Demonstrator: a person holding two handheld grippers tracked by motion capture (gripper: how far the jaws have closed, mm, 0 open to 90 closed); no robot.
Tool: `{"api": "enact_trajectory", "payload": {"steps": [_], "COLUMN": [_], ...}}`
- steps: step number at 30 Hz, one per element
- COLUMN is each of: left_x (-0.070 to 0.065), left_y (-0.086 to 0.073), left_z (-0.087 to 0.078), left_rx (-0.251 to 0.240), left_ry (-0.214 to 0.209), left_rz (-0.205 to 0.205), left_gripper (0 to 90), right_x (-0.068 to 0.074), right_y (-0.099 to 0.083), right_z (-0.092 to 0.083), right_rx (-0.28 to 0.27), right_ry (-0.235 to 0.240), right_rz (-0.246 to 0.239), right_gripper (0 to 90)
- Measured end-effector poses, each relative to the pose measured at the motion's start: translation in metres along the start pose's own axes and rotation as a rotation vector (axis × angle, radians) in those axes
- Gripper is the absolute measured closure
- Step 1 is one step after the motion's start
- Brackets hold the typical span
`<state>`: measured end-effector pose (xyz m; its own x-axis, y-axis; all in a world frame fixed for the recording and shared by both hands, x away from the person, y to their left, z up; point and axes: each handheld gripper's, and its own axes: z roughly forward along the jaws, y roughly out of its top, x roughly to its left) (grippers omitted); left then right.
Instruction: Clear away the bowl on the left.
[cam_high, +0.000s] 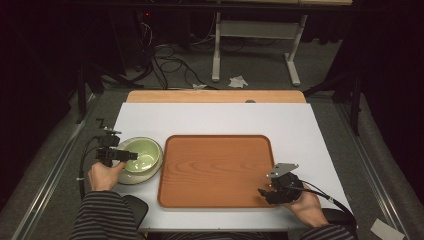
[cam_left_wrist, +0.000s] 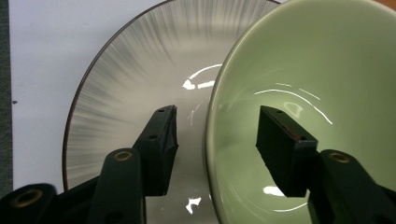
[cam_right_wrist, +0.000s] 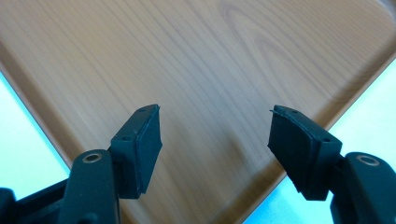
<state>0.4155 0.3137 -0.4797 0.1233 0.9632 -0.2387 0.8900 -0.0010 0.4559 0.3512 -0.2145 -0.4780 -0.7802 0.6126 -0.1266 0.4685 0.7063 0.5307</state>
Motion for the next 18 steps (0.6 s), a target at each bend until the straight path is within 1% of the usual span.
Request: {"api": "enact_trajectory", "payload": {"steps": [1, 3, 4, 6, 8, 9, 11, 12, 18], "left_x": [0.0000, 0.0008, 0.0008, 0.0018, 0.0018, 0.0018, 0.0015, 0.0021, 0.0046], "left_y": [0.0000, 0.0001, 0.0001, 0.0007, 0.0009, 0.0010, 0.0010, 0.0007, 0.0015], "left_z": [0.0000, 0.0006, 0.0006, 0.0010, 0.0014, 0.0014, 0.0016, 0.0023, 0.0049], "left_rx": [0.000, 0.000, 0.000, 0.009, 0.012, 0.016, 0.018, 0.017, 0.033], "left_ry": [0.000, -0.022, -0.022, -0.046, -0.052, -0.059, -0.056, -0.051, -0.053], "left_rz": [0.000, -0.007, -0.007, -0.016, -0.018, -0.018, -0.016, -0.015, -0.020], "left_gripper": [50.4, 54.0, 55.8, 59.1, 62.2, 62.2, 63.6, 66.4, 74.9], "right_x": [0.0000, 0.0007, 0.0007, 0.0008, 0.0007, 0.0005, 0.0010, 0.0011, 0.0010], "right_y": [0.0001, 0.0002, 0.0002, 0.0002, 0.0003, 0.0003, 0.0002, 0.0002, 0.0003], "right_z": [0.0000, 0.0002, 0.0002, 0.0008, 0.0005, 0.0005, 0.0009, 0.0009, 0.0013], "right_rx": [-0.001, -0.001, -0.001, -0.003, 0.001, 0.000, -0.004, -0.002, -0.001], "right_ry": [0.000, 0.001, 0.001, -0.002, 0.000, 0.002, -0.002, -0.001, 0.002], "right_rz": [-0.002, -0.001, -0.001, -0.004, -0.005, -0.008, -0.007, -0.007, -0.011], "right_gripper": [36.0, 36.0, 36.0, 36.0, 36.0, 36.0, 36.0, 36.0, 35.9]}}
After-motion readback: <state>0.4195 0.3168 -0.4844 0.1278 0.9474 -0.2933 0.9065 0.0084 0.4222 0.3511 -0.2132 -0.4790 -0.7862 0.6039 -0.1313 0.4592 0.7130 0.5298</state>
